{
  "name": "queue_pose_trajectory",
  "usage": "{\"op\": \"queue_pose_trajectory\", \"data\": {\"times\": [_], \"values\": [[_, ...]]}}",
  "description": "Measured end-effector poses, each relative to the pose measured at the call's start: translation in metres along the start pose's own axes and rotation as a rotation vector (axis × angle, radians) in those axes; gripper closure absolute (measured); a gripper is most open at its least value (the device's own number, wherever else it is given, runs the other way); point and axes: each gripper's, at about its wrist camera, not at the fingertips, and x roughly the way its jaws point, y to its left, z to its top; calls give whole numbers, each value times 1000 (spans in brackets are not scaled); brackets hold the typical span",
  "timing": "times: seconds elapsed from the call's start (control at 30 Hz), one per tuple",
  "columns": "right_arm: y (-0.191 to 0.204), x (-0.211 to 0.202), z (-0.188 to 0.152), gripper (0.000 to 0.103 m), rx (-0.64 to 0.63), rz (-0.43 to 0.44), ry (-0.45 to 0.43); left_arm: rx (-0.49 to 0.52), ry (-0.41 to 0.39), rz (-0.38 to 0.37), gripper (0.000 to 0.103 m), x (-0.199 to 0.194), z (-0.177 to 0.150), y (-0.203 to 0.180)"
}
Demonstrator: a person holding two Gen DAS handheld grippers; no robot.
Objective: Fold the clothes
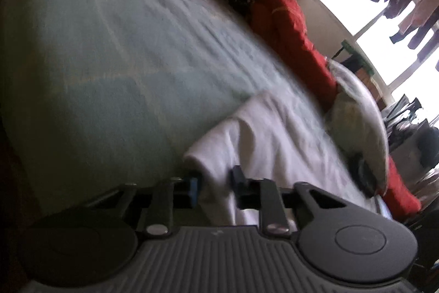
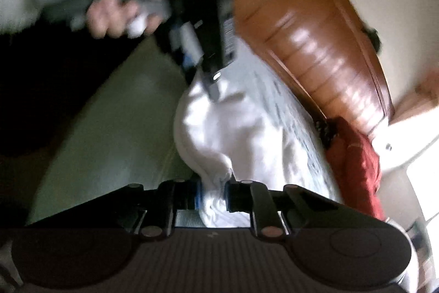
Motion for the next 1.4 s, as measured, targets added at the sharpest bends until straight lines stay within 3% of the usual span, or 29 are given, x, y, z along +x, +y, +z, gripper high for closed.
{"op": "queue_pose_trajectory", "data": {"times": [0.07, 0.13, 0.23, 0.27, 0.3, 0.33, 0.37, 0.47, 0.57, 0.6, 0.7, 0.77, 0.9, 1.0, 1.03, 1.13, 1.23, 1.3, 1.4], "values": [[-13, -3, 11, 84, 79, 29, -20, -2, -17, 8, 84, -4, 11, 2], [-13, 3, 16, 81, 118, 85, 20, -2, 5, 29, 80, -6, 19, 4], [-14, 5, -1, 68, 144, 152, 81, 80, -19, 147, 73, -18, 17, -3], [-17, -4, -7, 64, 159, 168, 69, 141, -59, 208, 69, -26, 15, -10], [-20, -12, -12, 63, 176, 185, 57, 197, -93, 249, 56, -33, 13, -16], [-30, -19, -13, 62, 214, 203, 45, 240, -99, 228, 39, -34, 14, -25], [-44, -22, -14, 59, 262, 200, 26, 284, -105, 206, 34, -35, 15, -35], [-88, -20, -21, 45, 434, 142, -20, 399, -101, 127, 33, -29, 19, -68], [-126, -3, -41, 43, 648, 77, -43, 482, -62, 44, 33, 3, 26, -108], [-135, 7, -51, 42, 710, 58, -34, 503, -50, 26, 33, 15, 27, -119], [-144, 49, -84, 41, 817, 74, 102, 560, -11, -21, 32, 51, 30, -148], [-141, 57, -98, 36, 870, 108, 114, 594, 23, -42, 30, 74, 30, -161], [-147, 37, -111, 33, 960, 137, 93, 669, 61, 14, 27, 121, 25, -168], [-139, 20, -109, 30, 930, 124, 86, 636, 67, 108, 27, 150, 27, -160], [-135, 11, -110, 29, 922, 121, 83, 614, 59, 104, 27, 150, 29, -159], [-126, -16, -115, 24, 912, 122, 82, 618, 58, 123, 27, 131, 28, -167], [-118, -42, -116, 18, 909, 125, 73, 715, 54, 142, 21, 93, 6, -182], [-113, -60, -117, 14, 910, 121, 63, 757, 50, 90, 14, 66, -14, -184], [-103, -77, -123, 10, 944, 108, 93, 789, 97, 8, 13, 28, -54, -179]]}}
